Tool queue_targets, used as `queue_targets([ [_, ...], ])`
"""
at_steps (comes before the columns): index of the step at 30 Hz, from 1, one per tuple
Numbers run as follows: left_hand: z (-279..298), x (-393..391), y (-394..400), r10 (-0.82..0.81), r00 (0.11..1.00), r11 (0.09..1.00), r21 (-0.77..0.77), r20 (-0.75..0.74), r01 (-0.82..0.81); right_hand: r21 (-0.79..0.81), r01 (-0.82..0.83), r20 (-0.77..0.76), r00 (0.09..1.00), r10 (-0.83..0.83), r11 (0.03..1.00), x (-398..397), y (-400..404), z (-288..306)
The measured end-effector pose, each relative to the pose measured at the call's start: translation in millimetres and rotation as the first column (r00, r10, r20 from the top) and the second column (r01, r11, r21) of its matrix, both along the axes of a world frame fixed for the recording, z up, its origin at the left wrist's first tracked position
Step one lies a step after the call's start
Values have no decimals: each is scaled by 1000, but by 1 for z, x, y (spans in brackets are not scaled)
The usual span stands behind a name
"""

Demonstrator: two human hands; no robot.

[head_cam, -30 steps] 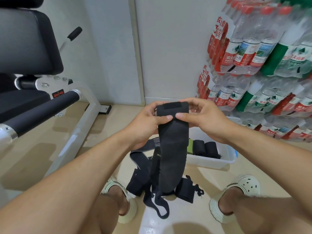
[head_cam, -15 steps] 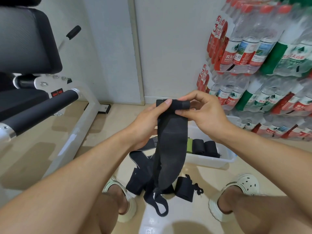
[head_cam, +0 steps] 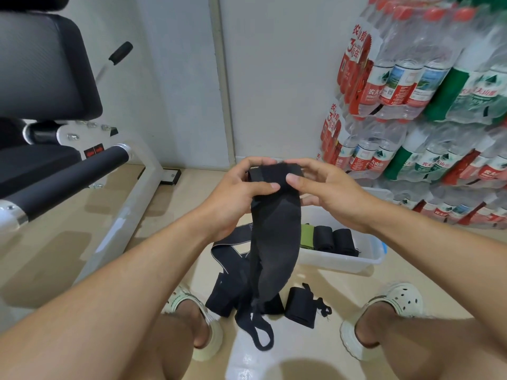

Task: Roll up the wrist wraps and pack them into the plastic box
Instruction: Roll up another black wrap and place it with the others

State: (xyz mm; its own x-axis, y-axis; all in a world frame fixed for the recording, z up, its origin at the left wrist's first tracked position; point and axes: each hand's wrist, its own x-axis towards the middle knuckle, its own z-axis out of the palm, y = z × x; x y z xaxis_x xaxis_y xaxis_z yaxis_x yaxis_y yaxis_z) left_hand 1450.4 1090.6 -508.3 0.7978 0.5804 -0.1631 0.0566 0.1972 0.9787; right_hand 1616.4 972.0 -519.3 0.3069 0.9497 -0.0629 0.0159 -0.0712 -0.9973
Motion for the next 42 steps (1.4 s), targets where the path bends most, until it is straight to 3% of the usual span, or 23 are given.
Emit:
queue_targets([
  [3, -1, 0, 0, -26, 999, 999, 48, 22, 24, -25, -52, 22, 998, 52, 998, -3, 0, -1],
  [8, -3, 0, -1, -48, 999, 991, 127, 22, 45, 18, 42, 105, 994, -44, 999, -3, -1, -1],
  [13, -5, 0, 0, -27, 999, 987, 157, 36, 21, 62, 90, 71, 993, -94, 994, -7, 4, -3],
  [18, -10, 1, 4, 1, 1000, 993, 118, -16, 1, 65, 99, 127, 986, -106, 993, -7, 5, -1],
  [23, -13, -4, 2, -158, 982, 985, 55, -102, 164, 98, 108, 166, 978, -123, 989, -5, 5, 0],
  [30, -27, 0, 4, -93, 974, 979, 159, -205, 127, 186, 127, 109, 983, -149, 974, -8, 6, 5],
  [34, -24, 6, 1, -36, 984, 983, 171, -173, 66, 195, 149, 43, 986, -160, 969, -6, 5, 11],
  [42, -10, -2, -2, -159, 979, 984, 57, -125, 167, 161, 166, 126, 974, -187, 973, -4, 2, 0],
])
